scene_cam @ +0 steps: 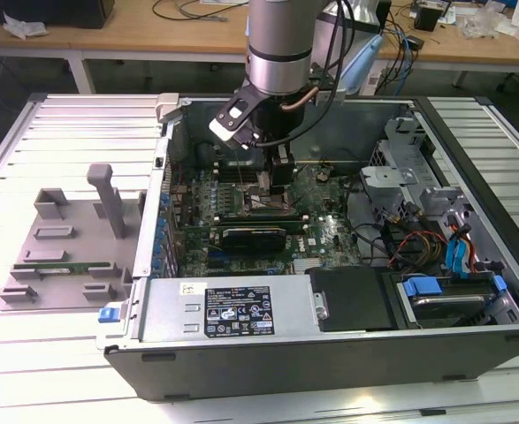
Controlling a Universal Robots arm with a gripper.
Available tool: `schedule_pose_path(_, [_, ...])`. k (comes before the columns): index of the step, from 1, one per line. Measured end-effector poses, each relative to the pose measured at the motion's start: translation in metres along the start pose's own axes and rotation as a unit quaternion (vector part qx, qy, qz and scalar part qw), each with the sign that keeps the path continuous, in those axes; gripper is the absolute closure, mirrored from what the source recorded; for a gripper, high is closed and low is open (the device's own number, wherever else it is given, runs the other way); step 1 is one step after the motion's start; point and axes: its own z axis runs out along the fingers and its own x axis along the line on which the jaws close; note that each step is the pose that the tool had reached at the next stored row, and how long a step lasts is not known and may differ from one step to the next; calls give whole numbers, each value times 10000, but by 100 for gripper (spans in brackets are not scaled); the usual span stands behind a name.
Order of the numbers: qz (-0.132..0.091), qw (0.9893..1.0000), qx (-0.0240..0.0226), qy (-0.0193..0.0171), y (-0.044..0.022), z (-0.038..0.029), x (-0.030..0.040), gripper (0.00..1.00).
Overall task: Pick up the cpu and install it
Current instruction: 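Place the cpu into insertion slot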
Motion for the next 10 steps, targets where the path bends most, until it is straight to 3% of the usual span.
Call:
schedule_pose_path(3, [0,10000,-4,1,0,3,1,45])
schedule_pose_path(6, [1,10000,-55,-3,-5,41,1,45])
schedule_pose_path(10, [2,10000,-79,-5,-6,66,2,45])
